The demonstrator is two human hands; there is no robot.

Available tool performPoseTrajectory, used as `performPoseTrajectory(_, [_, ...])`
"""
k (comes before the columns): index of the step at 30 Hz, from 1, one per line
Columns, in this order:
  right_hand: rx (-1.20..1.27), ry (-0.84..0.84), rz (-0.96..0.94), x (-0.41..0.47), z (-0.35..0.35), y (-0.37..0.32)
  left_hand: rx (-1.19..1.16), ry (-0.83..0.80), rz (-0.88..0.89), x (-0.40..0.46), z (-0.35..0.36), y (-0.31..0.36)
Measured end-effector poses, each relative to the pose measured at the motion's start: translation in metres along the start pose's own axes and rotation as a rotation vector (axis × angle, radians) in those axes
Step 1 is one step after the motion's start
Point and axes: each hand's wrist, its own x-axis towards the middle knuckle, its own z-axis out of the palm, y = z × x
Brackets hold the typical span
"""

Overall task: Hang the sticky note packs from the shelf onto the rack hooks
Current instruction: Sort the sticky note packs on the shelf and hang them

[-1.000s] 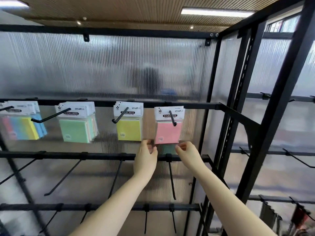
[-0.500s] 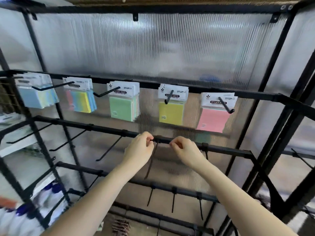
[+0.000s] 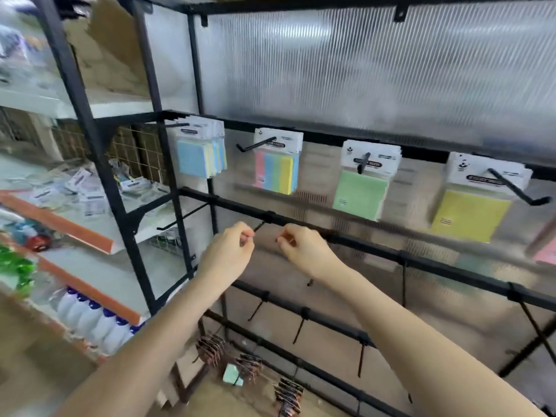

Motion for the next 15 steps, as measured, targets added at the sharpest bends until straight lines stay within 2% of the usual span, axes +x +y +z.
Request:
performPoseTrajectory(5, [0.031,-0.063,-0.058,0.044,0.067,-0.052,0.012,0.013,-0.092,0.011,-0.046,-0.075])
performPoseTrajectory(10, [0.093,-0.152,-0.097,0.077,0.129,-0.101,0.142,0.059,-0.188,0.009,-0.092,-0.142])
performPoseTrajectory(15, [0.097,-0.276,-0.165,0.104,0.186,-0.148,0.188,0.029,-0.313,0.010,-0.130,-0.204])
